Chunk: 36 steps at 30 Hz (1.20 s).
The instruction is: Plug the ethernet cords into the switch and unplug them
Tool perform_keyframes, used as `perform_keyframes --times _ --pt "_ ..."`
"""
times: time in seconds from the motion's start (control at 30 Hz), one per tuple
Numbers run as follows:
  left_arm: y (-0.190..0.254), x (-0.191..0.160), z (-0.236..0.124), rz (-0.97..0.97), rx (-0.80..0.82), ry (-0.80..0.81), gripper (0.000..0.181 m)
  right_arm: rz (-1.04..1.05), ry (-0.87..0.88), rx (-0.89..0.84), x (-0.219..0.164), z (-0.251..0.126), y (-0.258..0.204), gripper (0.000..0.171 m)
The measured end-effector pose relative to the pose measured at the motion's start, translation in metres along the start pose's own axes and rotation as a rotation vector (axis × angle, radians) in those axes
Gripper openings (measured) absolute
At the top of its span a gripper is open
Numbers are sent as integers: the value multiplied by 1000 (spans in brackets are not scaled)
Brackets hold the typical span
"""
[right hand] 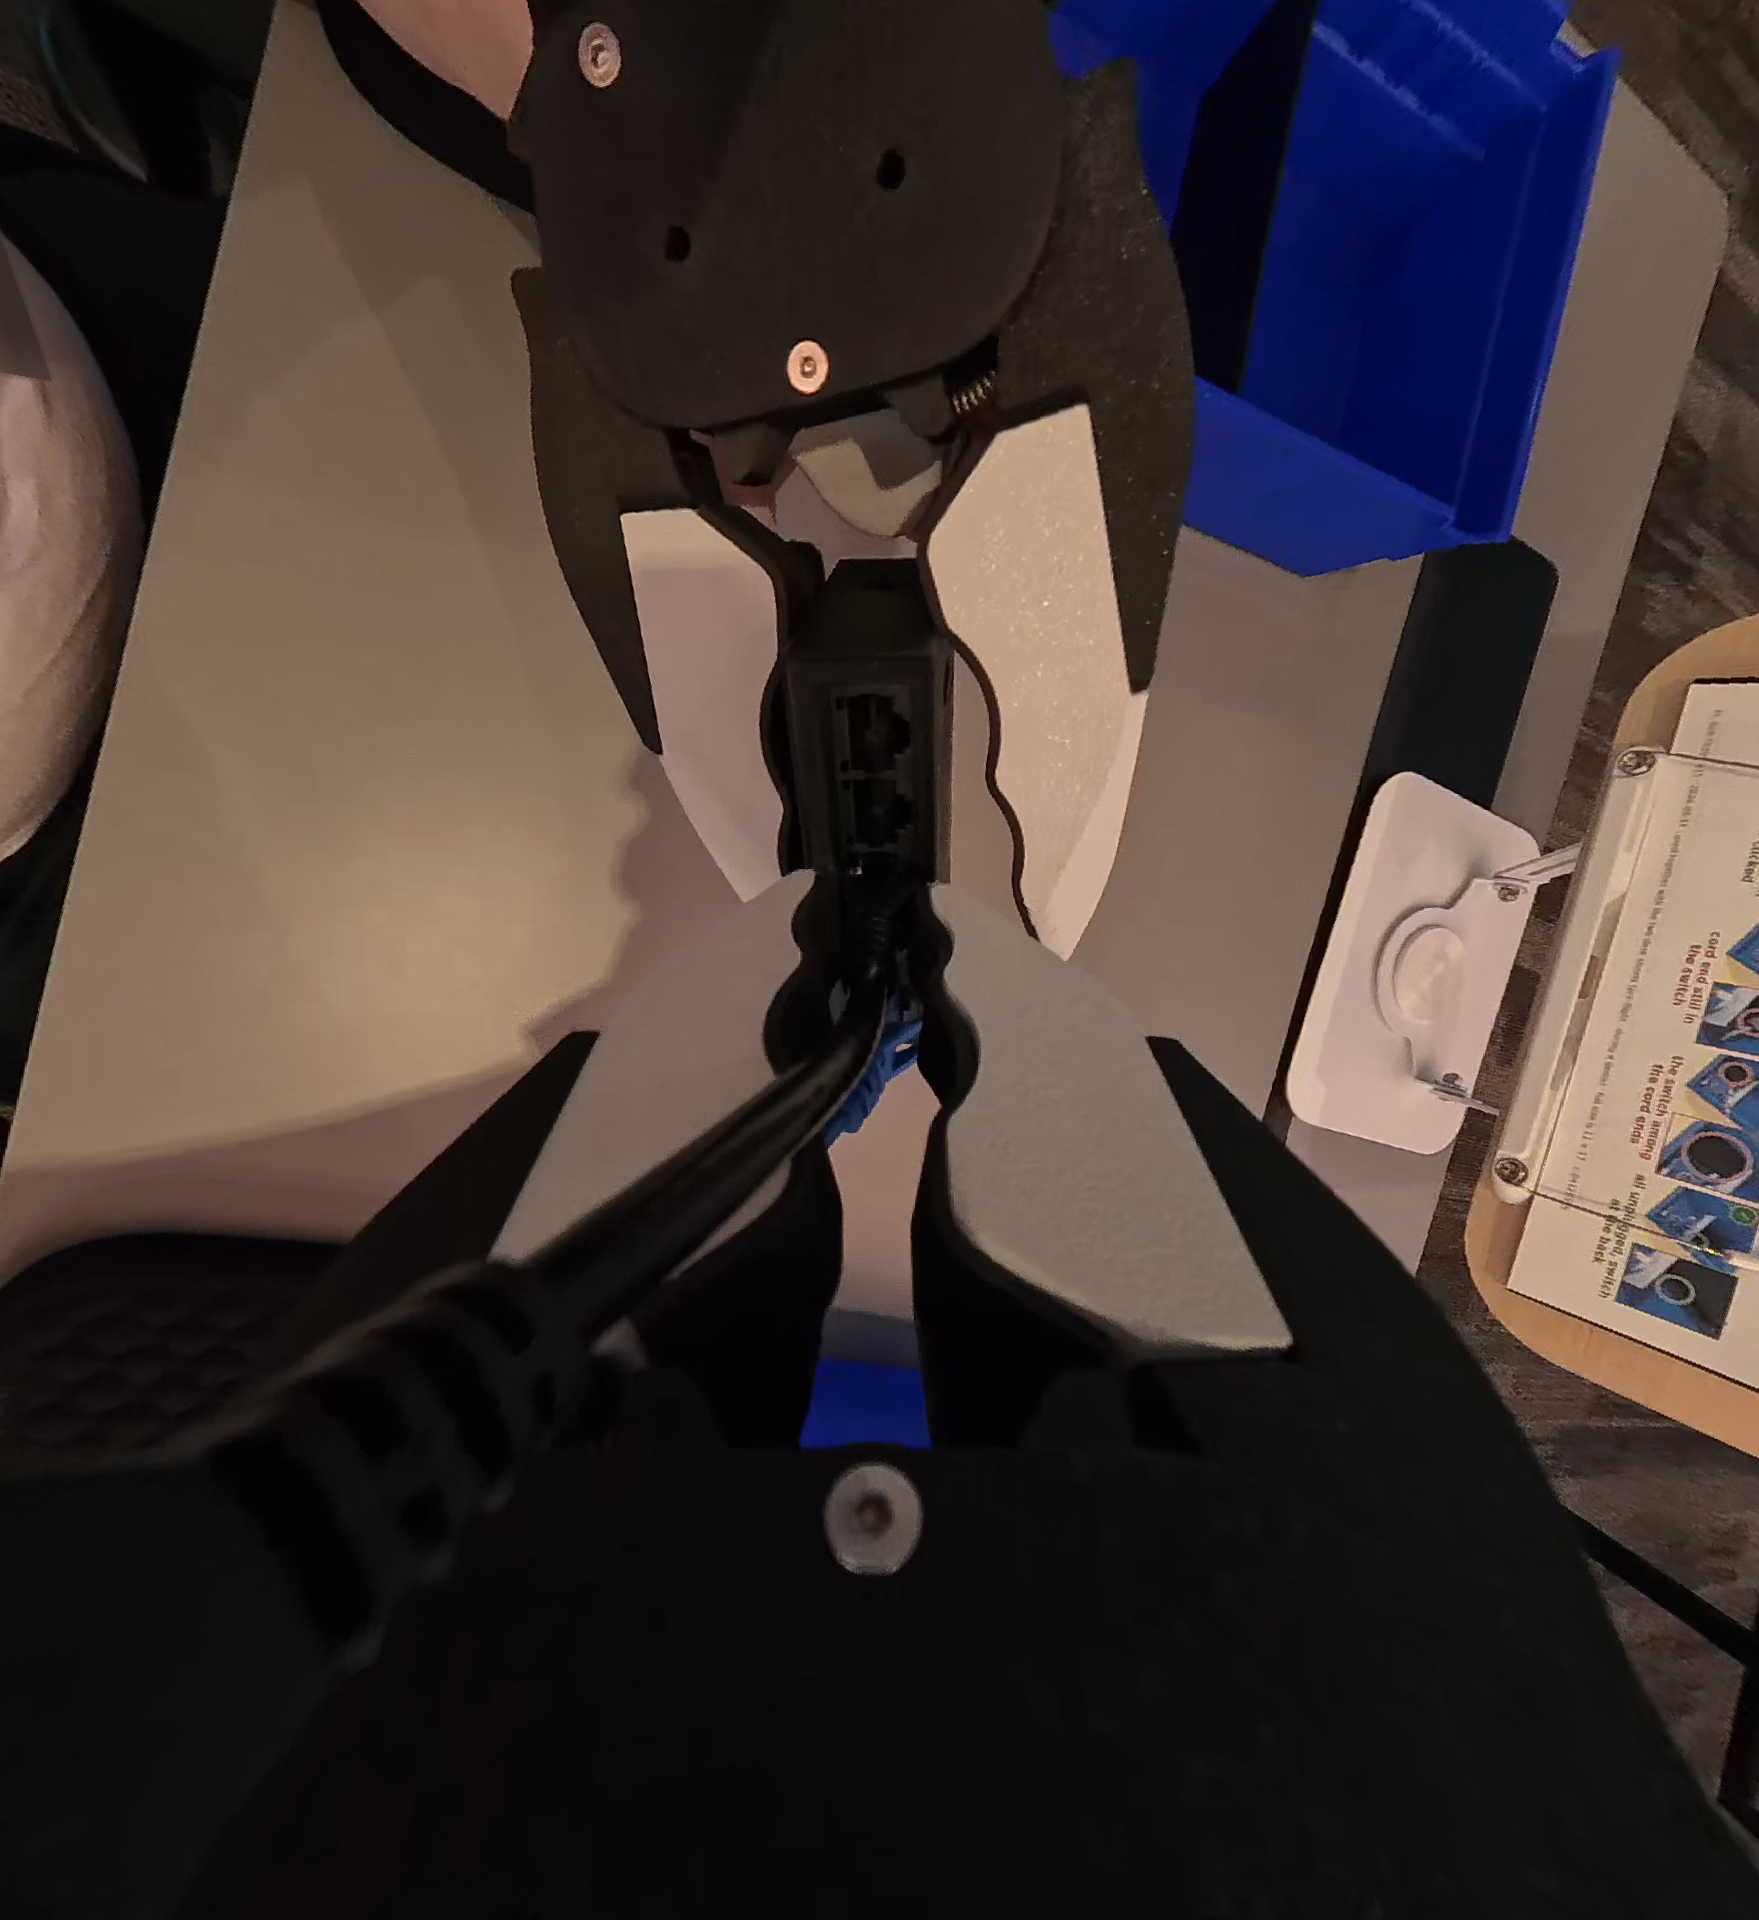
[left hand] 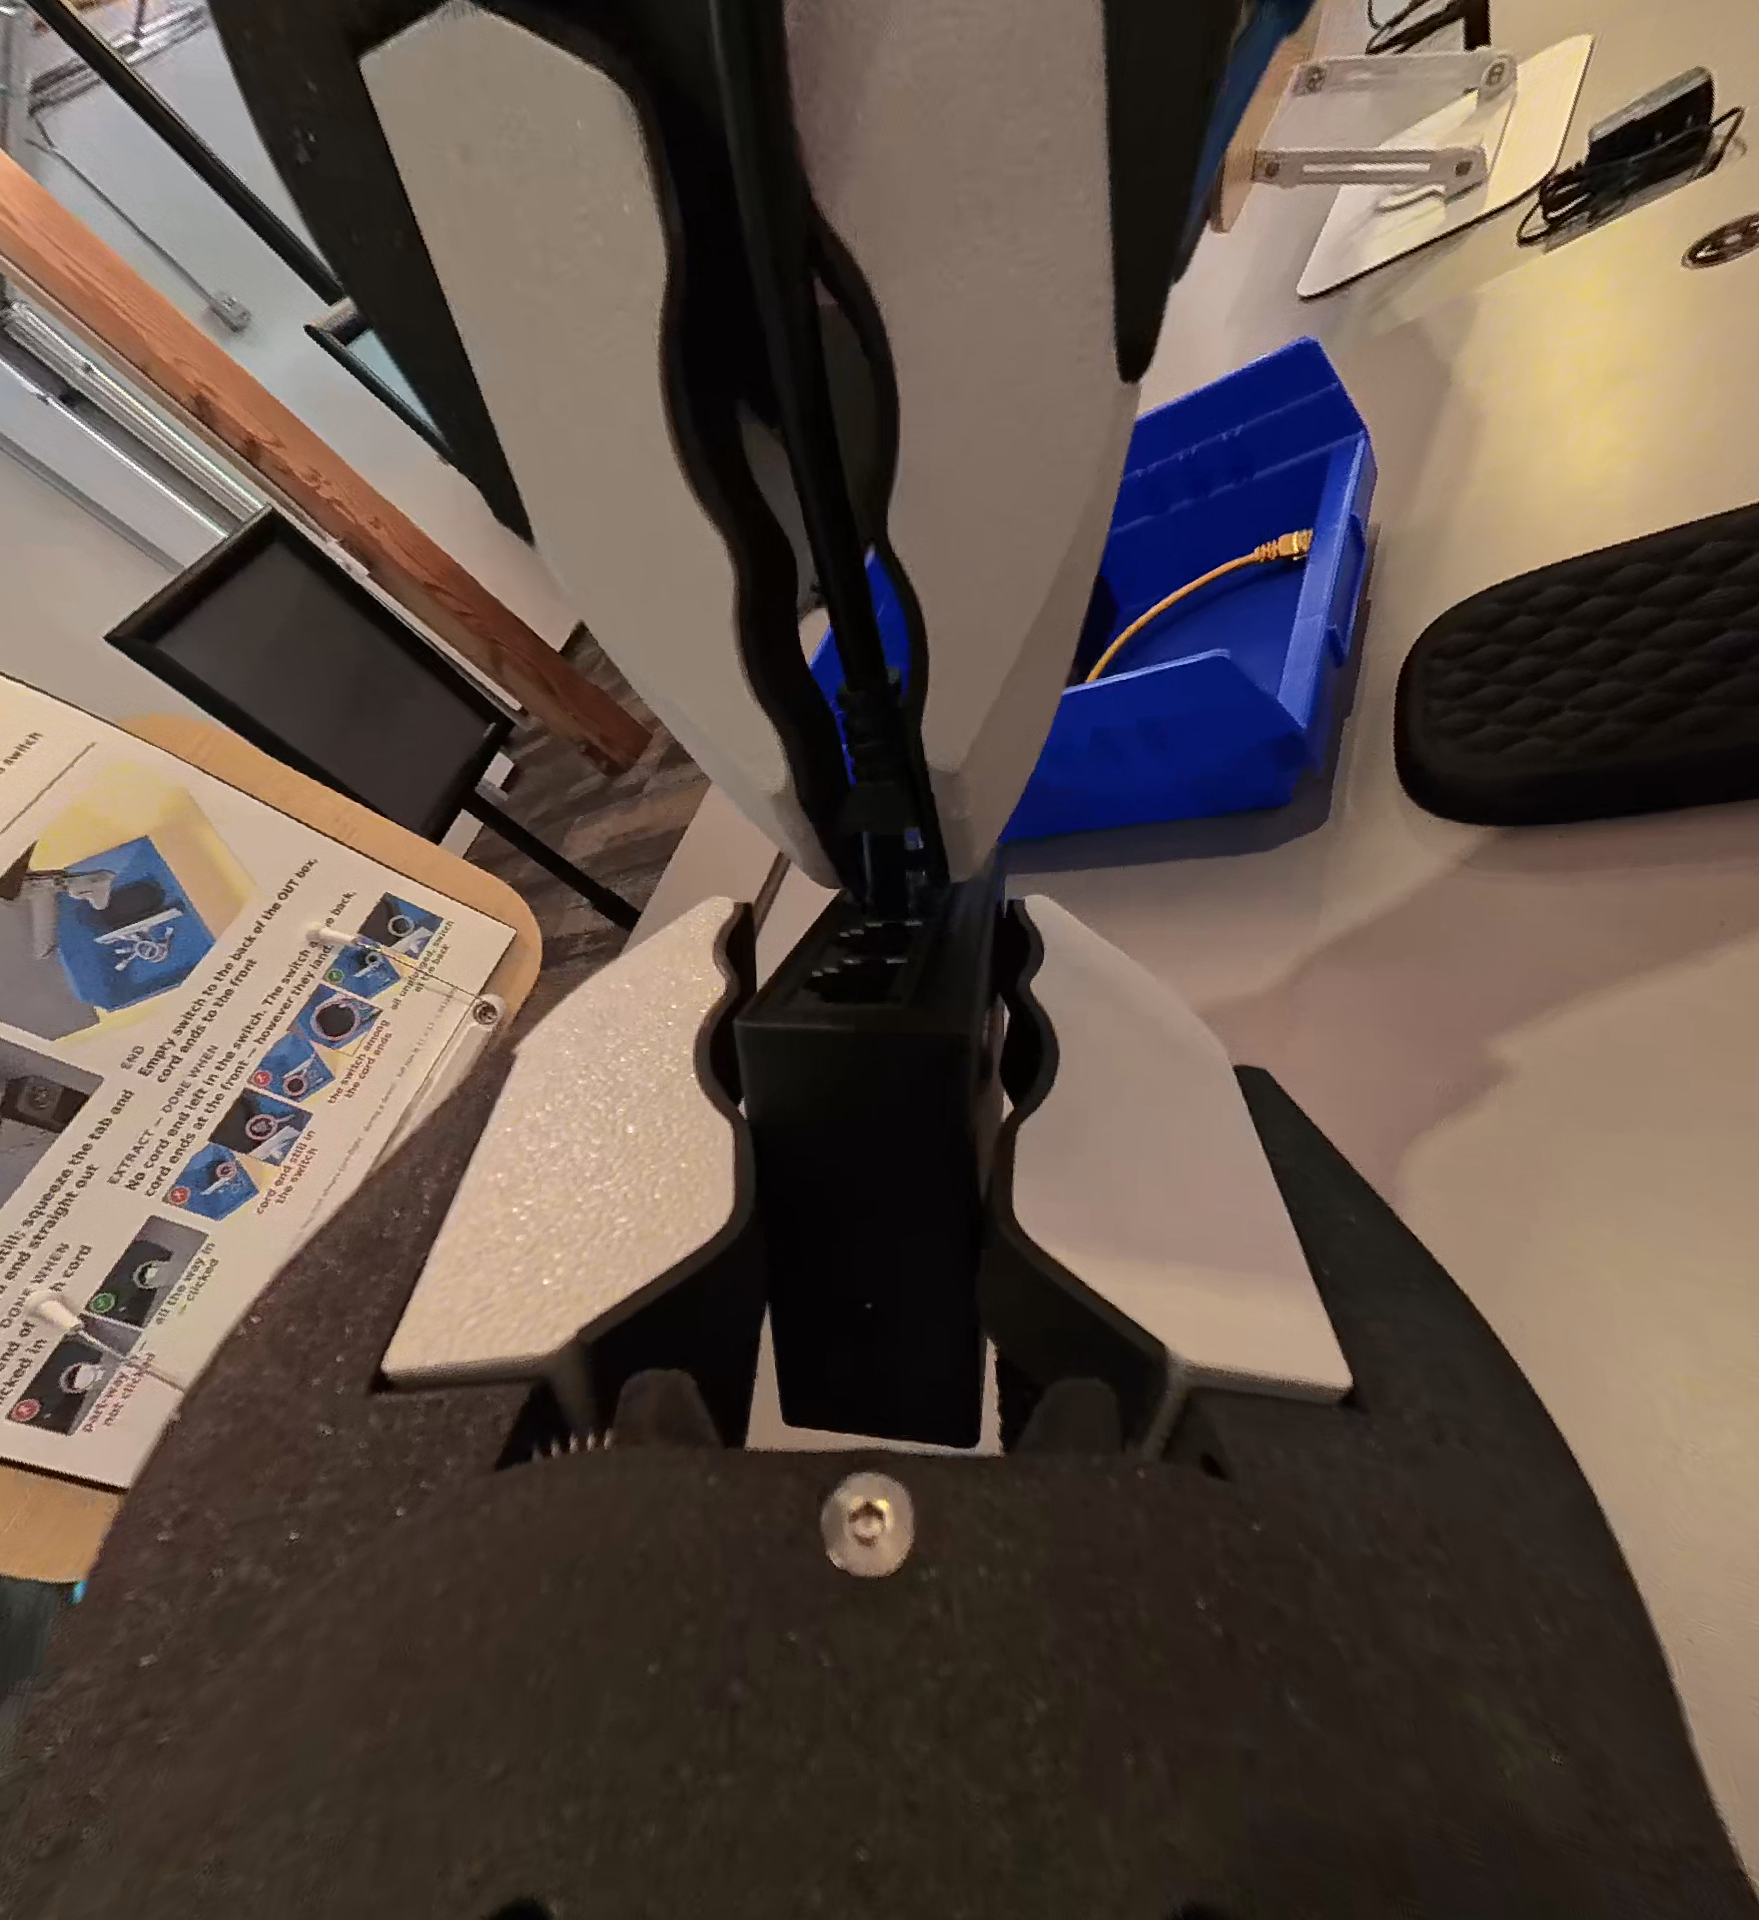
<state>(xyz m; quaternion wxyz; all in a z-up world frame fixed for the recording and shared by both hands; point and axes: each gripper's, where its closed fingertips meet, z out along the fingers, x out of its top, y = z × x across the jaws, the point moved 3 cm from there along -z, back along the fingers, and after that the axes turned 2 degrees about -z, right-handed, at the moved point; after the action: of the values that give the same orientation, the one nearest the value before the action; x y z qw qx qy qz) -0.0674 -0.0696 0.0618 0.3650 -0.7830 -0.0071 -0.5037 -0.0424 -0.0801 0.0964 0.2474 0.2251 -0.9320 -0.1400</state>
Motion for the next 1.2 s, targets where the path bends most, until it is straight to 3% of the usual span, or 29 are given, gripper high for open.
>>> perform_keyframes --times 0.23,0.3,0.33,0.37,0.43,0.6,0.8,0.93,1.2 --pt "5 -3 3 28 -18 -29 46 11 11 34 -4 0 -4 11" --pt "-7 -28 8 120 71 -180 46 43 80 55 3 -15 -5 11" --pt "-16 -44 12 158 121 -232 46 54 129 -19 9 -30 3 11" --pt "-14 -45 14 63 67 -170 45 12 87 -126 5 -42 11 11" --pt "-4 -20 12 -122 -59 -31 45 -48 28 -164 2 -53 9 11" --pt "-17 -1 -5 7 23 33 45 -8 25 -203 -7 -64 18 11" --pt "-27 -13 -13 53 7 -40 46 54 36 -186 -27 -76 17 12" --pt "-38 -22 -17 39 28 -87 46 199 -68 -130 -78 -85 11 12" --pt "-56 -15 -39 7 55 -90 46 588 -578 63 -264 -67 -47 12"
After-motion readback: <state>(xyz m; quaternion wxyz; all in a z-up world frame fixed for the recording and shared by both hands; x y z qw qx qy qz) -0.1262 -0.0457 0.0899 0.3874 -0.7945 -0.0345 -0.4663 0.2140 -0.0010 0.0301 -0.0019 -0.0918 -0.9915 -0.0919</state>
